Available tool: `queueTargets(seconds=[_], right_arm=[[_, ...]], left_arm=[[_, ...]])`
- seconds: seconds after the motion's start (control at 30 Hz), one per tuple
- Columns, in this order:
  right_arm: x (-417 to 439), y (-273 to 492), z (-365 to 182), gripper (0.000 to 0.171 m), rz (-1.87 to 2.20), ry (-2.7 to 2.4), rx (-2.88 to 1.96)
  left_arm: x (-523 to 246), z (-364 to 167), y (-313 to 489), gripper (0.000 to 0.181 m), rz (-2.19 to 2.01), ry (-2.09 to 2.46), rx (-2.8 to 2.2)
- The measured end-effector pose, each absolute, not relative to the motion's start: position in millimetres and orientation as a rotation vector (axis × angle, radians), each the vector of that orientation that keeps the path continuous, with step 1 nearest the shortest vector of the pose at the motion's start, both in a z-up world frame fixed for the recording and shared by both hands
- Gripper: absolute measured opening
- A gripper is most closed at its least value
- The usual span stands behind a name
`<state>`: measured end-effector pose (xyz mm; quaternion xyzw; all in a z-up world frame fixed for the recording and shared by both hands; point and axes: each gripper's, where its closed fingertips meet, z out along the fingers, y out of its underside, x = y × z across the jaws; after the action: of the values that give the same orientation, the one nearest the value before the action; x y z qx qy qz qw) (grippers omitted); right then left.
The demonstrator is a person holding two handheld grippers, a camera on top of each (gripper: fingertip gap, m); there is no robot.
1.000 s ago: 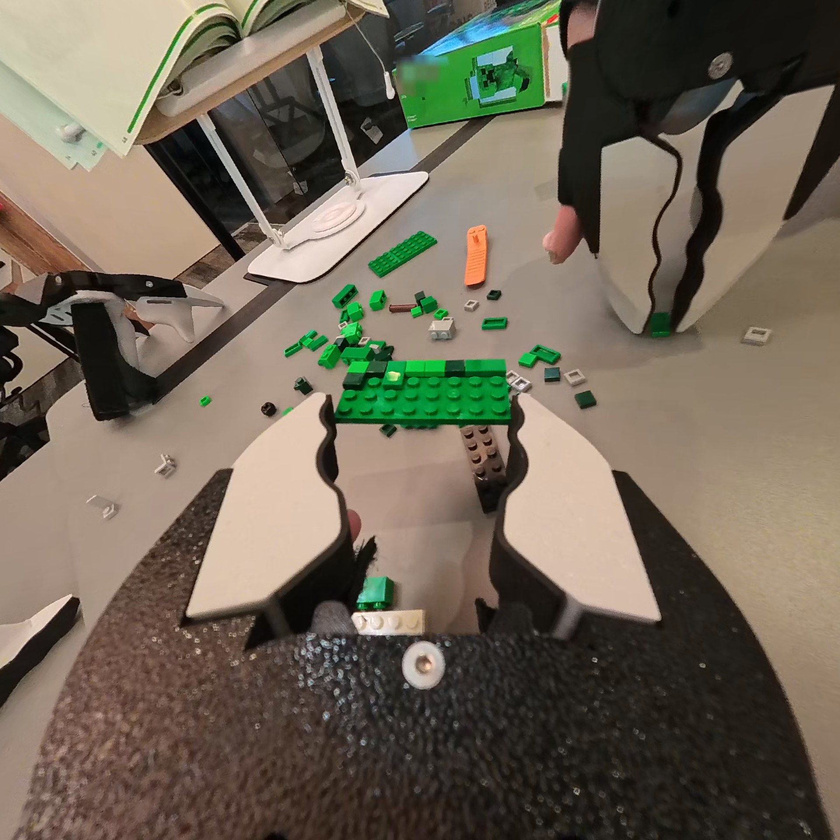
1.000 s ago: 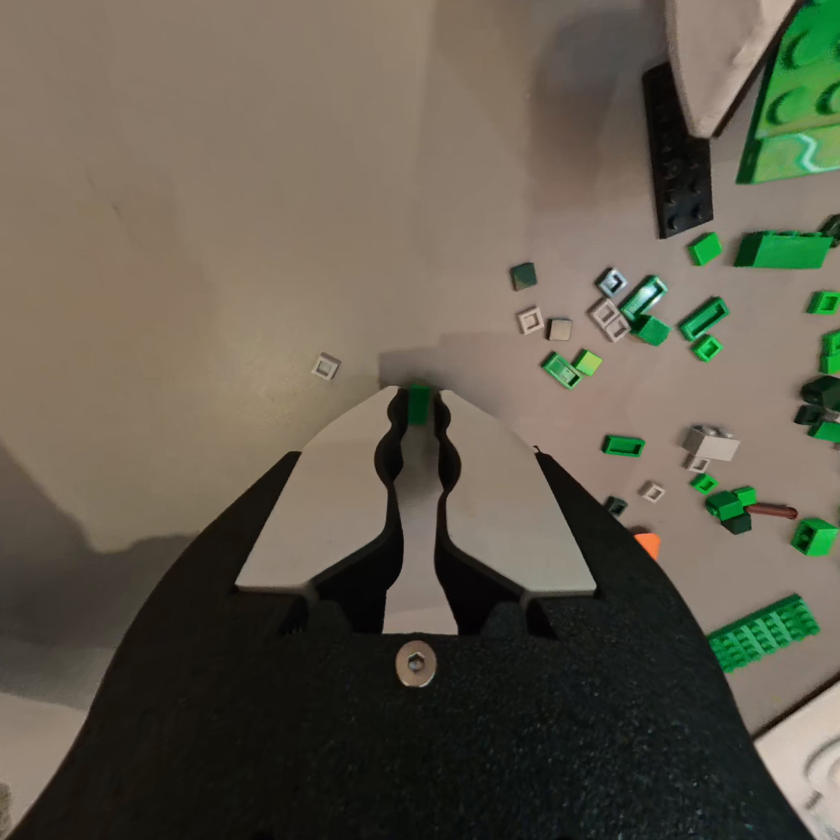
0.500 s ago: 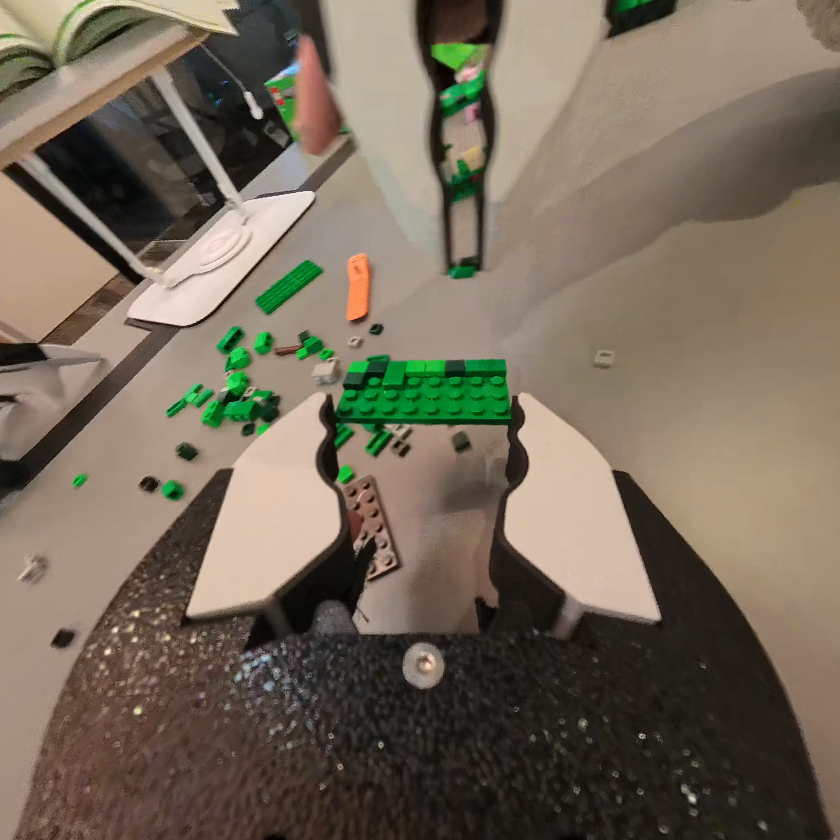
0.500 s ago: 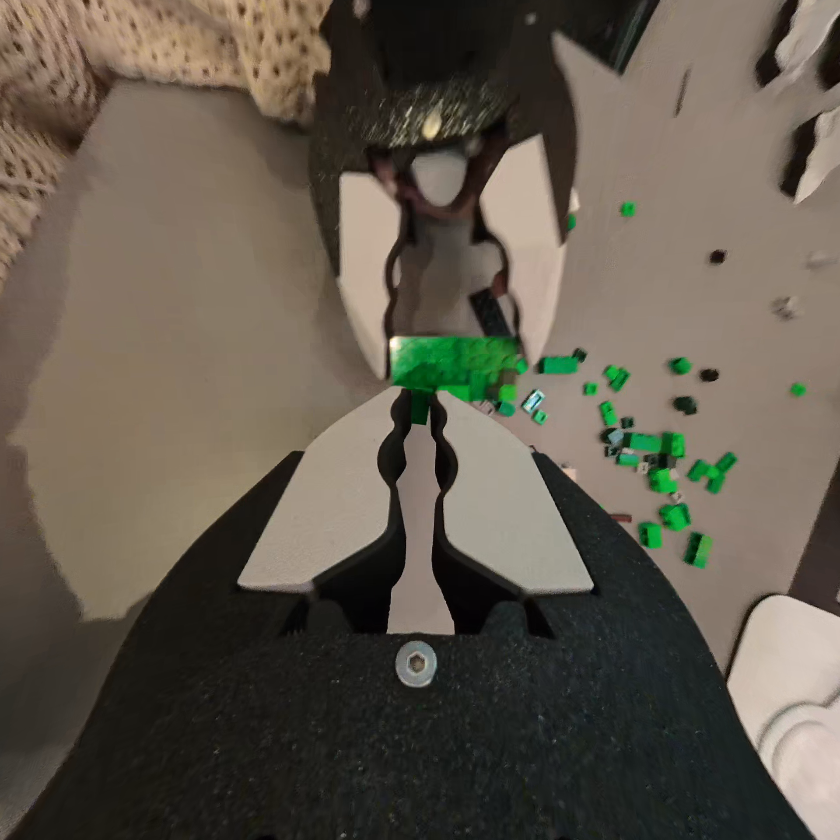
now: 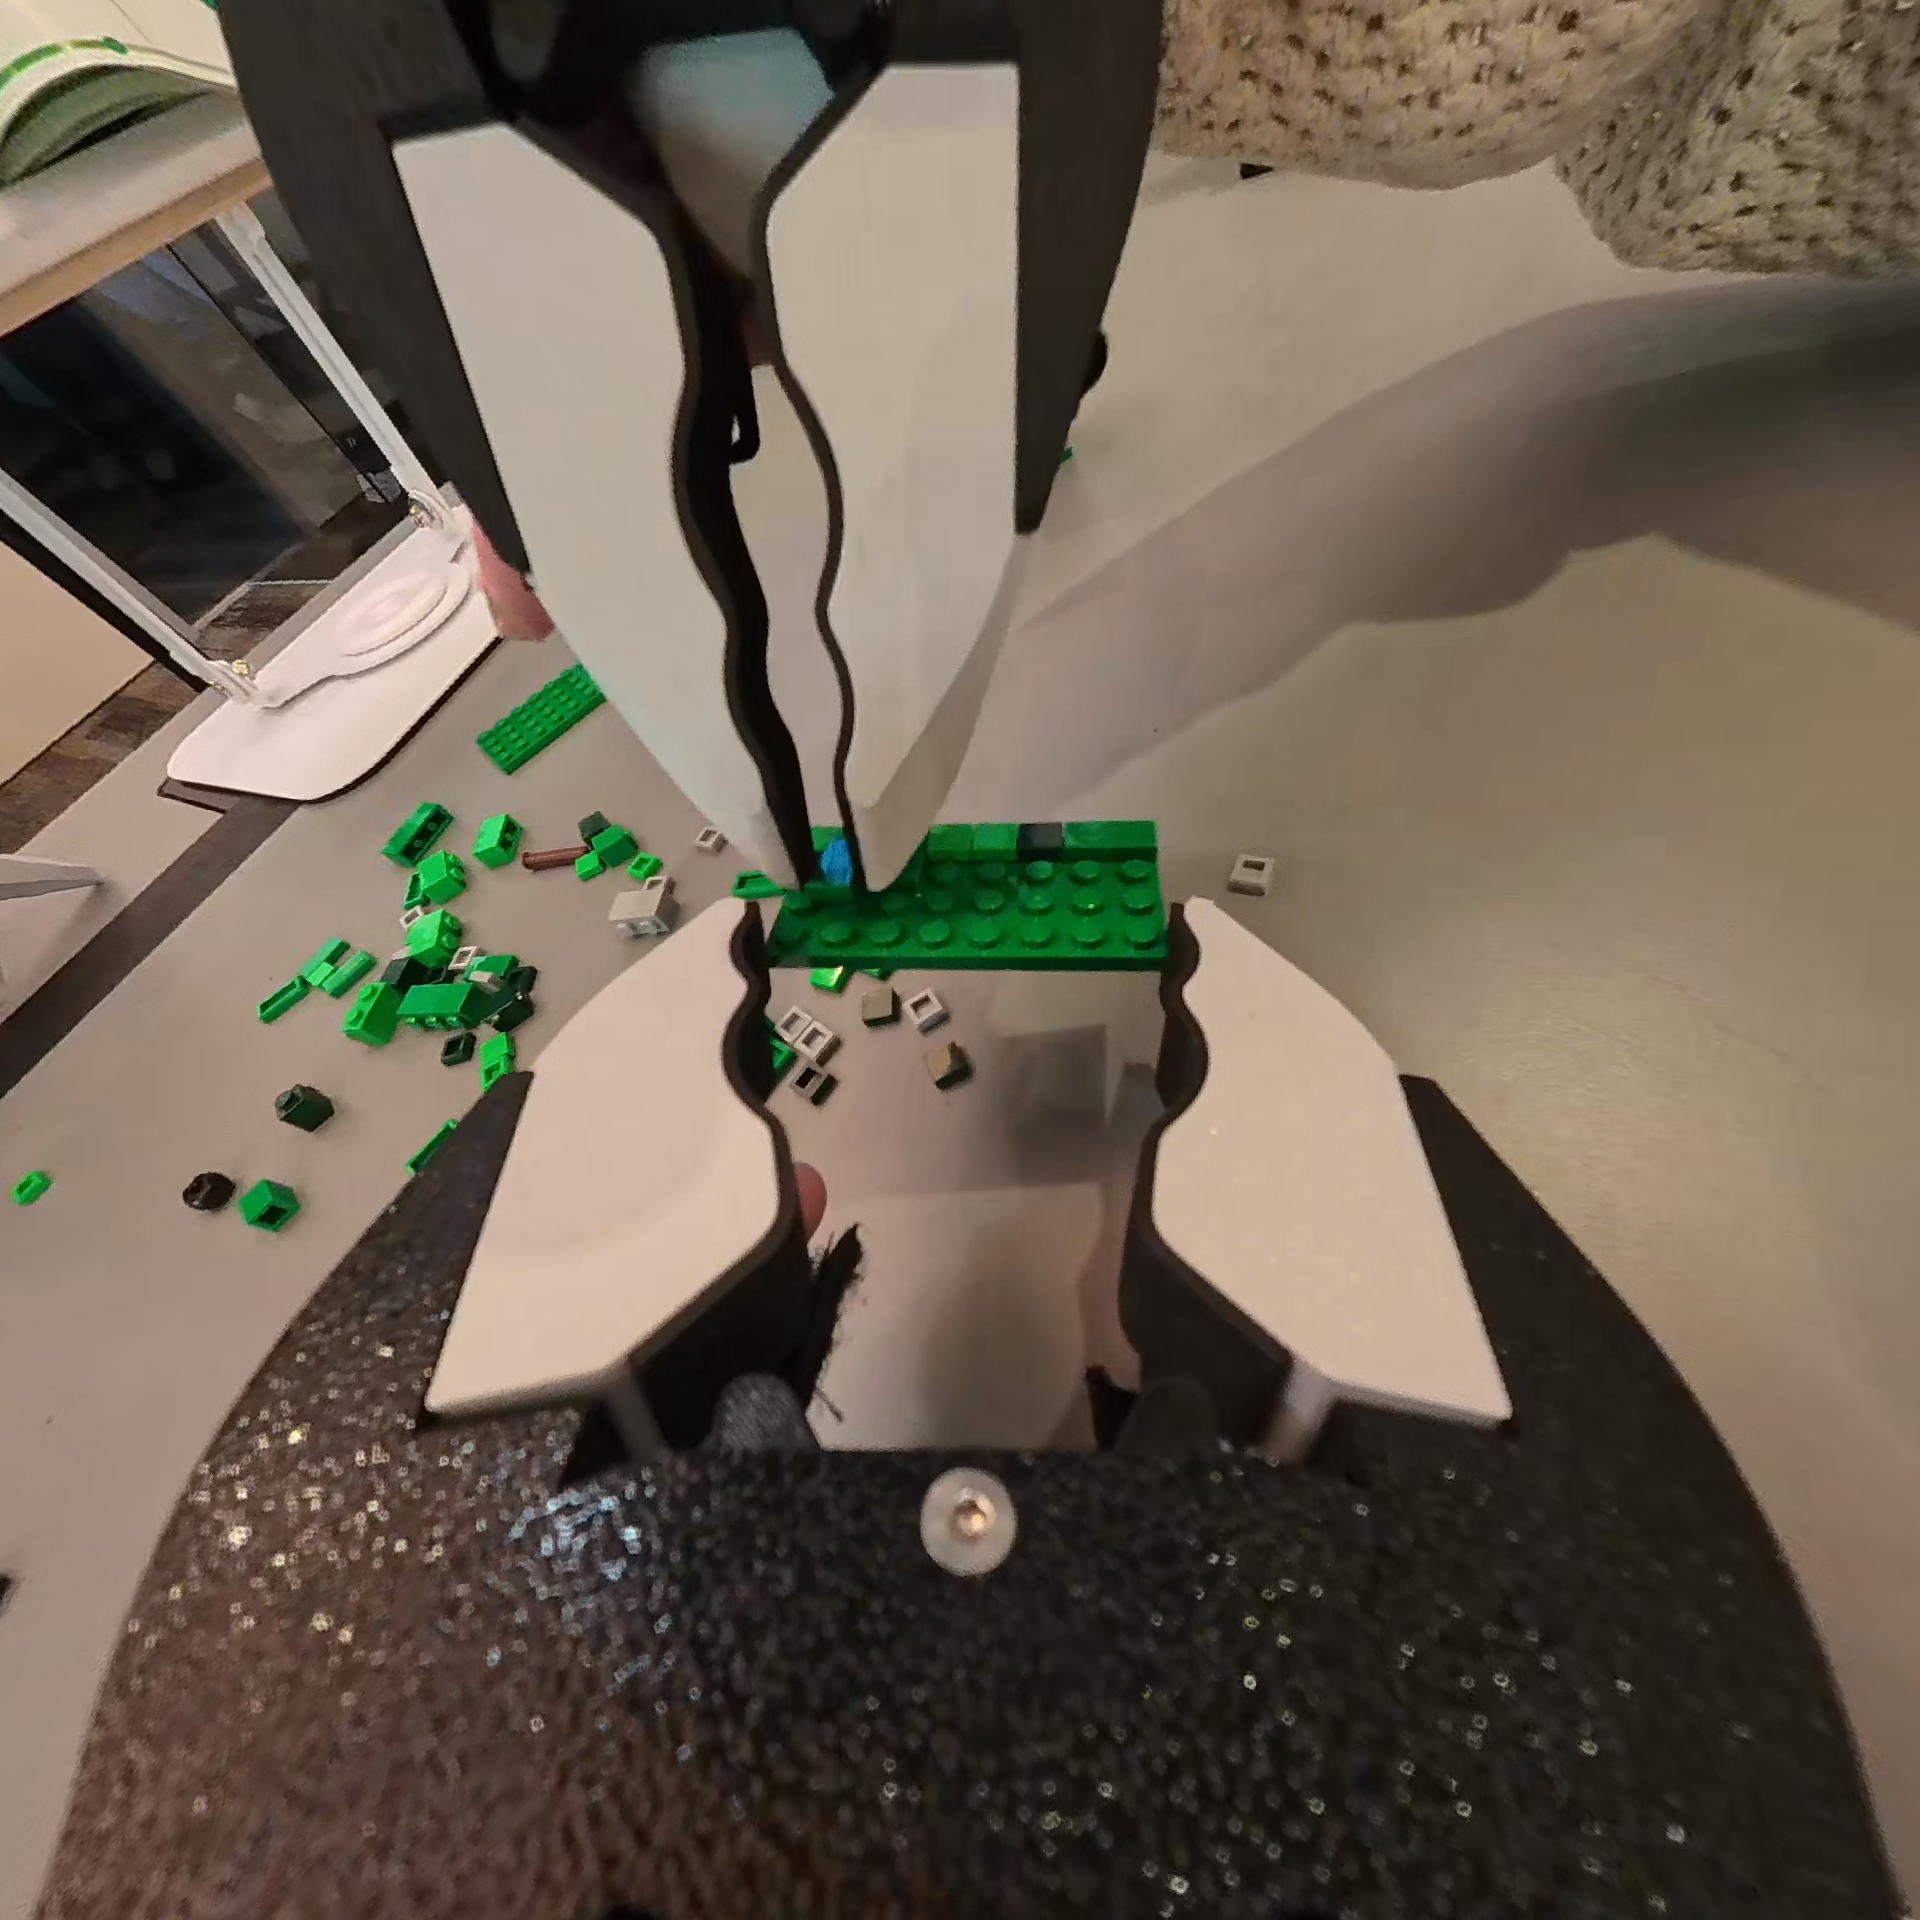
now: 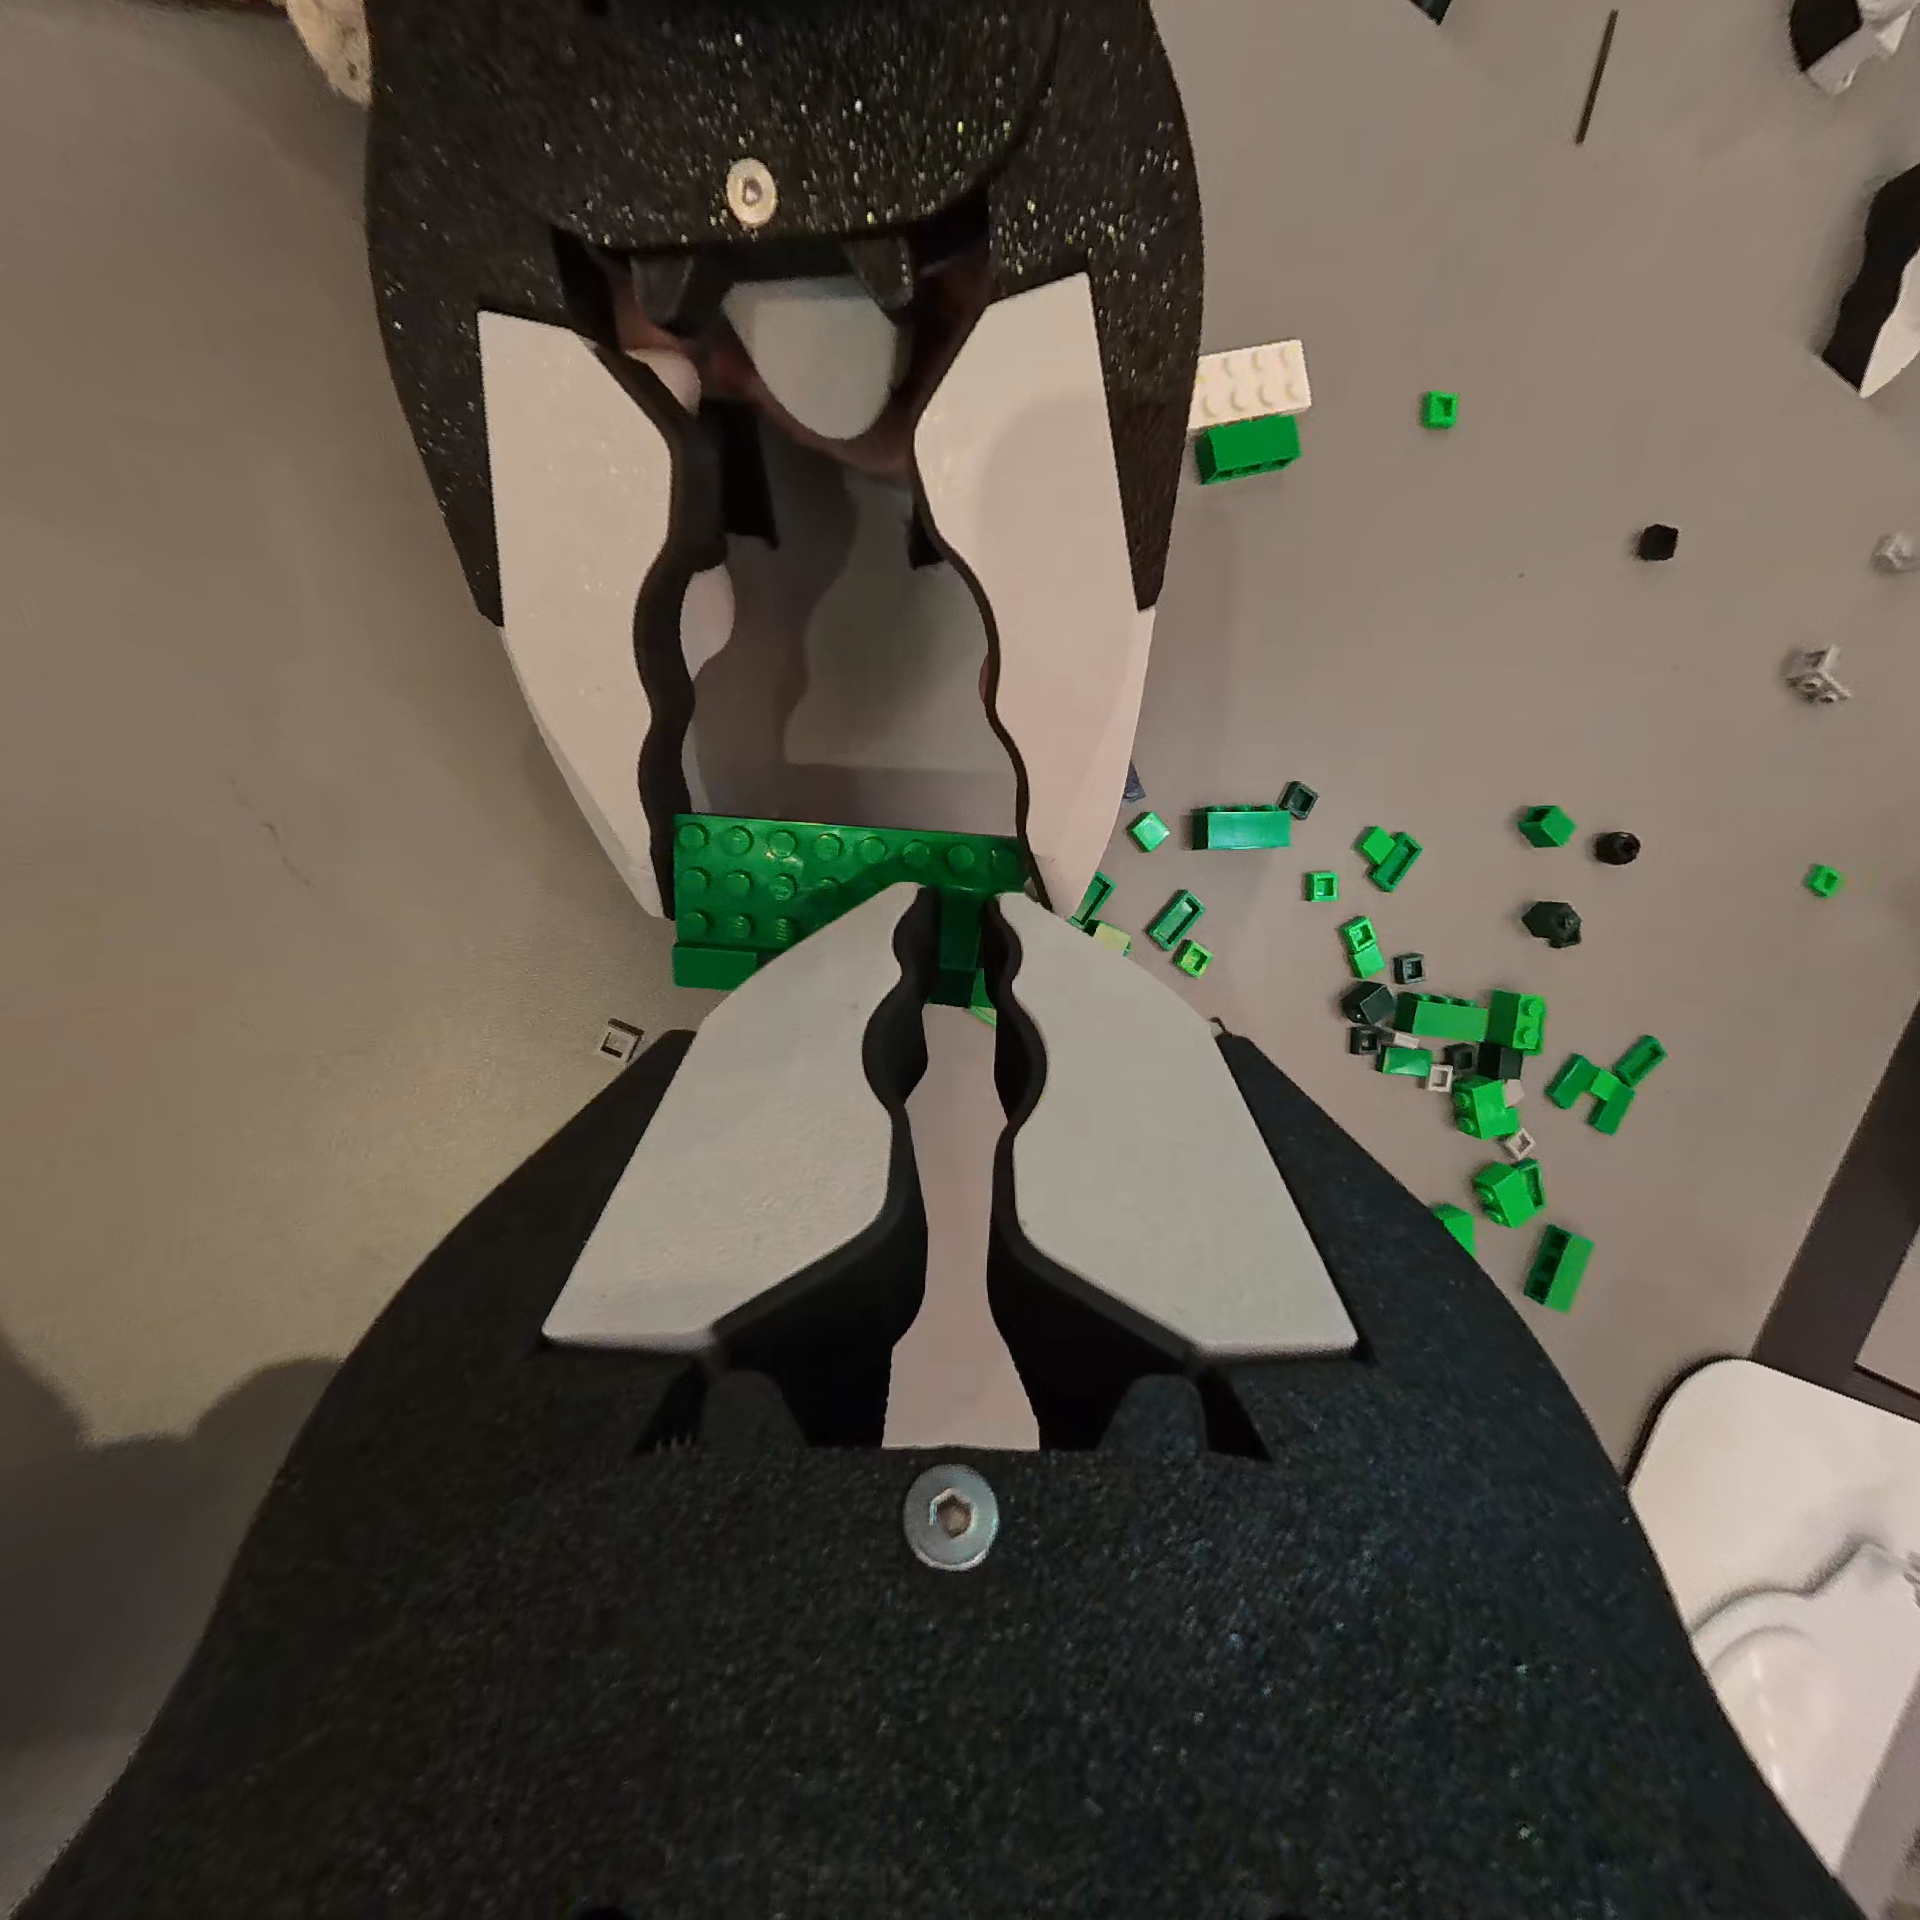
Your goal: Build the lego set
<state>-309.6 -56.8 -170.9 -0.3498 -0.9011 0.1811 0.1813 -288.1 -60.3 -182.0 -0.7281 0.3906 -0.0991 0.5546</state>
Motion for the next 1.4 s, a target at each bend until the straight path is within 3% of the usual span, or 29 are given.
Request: queueTargets(seconds=[0.23,0.57,0.67,0.8,0.87,1.03,1.4], right_arm=[[-311.2,-57.0,-171.1,0.008,0.531,-2.510,-0.986],[-301.8,-47.8,-149.8,0.023,0.594,-2.292,-0.923],[-290.1,-39.0,-151.0,0.032,0.473,-2.186,-0.789],[-282.6,-35.8,-164.5,0.031,0.247,-2.024,-0.529],[-285.4,-38.7,-167.3,0.044,0.142,-1.920,-0.413],[-295.4,-51.2,-163.9,0.049,0.096,-1.765,-0.267],[-307.7,-56.8,-157.8,0.011,0.036,-1.686,-0.169]], left_arm=[[-288.2,-181.0,-60.3,0.073,-0.242,0.917,-1.716],[-290.5,-178.5,-59.7,0.073,-0.262,0.890,-1.714],[-292.2,-175.7,-59.1,0.073,-0.287,0.865,-1.709],[-293.4,-167.4,-59.9,0.073,-0.342,0.822,-1.686],[-292.8,-162.5,-61.1,0.073,-0.383,0.799,-1.673],[-288.6,-158.3,-64.6,0.073,-0.435,0.797,-1.657],[-279.6,-163.5,-67.8,0.073,-0.468,0.829,-1.665]])
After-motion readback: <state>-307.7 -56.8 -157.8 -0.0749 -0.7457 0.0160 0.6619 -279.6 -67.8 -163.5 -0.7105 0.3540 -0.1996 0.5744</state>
